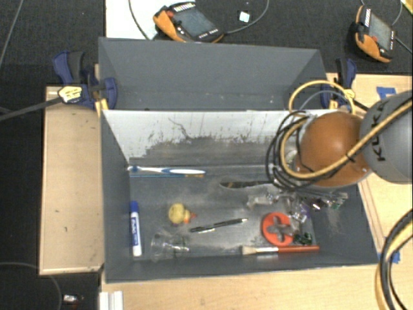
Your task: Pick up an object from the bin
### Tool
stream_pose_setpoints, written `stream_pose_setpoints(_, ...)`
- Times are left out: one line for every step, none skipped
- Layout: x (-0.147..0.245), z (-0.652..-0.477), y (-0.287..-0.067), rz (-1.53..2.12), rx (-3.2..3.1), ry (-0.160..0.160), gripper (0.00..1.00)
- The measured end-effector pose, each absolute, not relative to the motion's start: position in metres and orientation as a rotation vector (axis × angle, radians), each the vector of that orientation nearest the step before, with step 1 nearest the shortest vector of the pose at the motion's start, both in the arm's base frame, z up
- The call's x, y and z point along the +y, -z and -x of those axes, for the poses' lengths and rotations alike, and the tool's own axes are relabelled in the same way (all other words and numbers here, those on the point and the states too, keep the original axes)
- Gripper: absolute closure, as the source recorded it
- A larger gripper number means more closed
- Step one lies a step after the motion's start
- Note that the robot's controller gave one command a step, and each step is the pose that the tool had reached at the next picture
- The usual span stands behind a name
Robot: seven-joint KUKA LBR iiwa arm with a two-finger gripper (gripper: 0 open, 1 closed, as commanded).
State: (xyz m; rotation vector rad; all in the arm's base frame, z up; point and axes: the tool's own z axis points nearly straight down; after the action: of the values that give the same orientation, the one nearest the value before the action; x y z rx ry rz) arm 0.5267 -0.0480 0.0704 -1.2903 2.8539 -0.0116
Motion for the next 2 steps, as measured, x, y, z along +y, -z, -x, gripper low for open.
stream_pose_setpoints(0.0501, -0.4855, -0.0709, 1.466, 2.764, 0.000, 1.00)
stream_pose_setpoints(0.0500, -0.4854, -0.0713, 1.468, 2.764, 0.001, 1.00)
